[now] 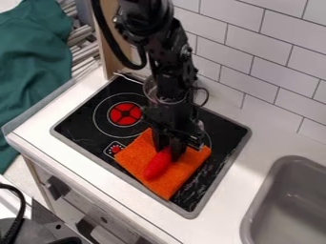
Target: Move the red fork to the left side of the stove
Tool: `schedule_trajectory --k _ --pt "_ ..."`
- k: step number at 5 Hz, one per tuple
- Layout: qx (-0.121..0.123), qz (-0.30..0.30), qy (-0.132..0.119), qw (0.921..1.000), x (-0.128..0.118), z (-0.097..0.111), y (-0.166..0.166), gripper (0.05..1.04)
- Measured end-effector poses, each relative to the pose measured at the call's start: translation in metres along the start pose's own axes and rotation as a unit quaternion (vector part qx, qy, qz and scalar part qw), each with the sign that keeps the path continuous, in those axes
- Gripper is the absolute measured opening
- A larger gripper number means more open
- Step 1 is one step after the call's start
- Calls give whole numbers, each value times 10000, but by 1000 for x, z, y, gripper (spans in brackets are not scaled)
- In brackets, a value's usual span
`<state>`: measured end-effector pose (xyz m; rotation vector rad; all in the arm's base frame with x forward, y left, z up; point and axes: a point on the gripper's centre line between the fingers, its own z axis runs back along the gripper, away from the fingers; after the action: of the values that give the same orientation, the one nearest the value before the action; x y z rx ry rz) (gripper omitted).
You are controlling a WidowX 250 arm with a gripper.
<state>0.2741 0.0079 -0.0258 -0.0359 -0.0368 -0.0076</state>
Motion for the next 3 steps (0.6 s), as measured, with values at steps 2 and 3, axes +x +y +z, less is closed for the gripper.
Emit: schedule_trajectory --k 2,3 --pt "568 303 -737 9952 -3 70 7 312" --pt "467 655 -845 9932 -9 69 29 312"
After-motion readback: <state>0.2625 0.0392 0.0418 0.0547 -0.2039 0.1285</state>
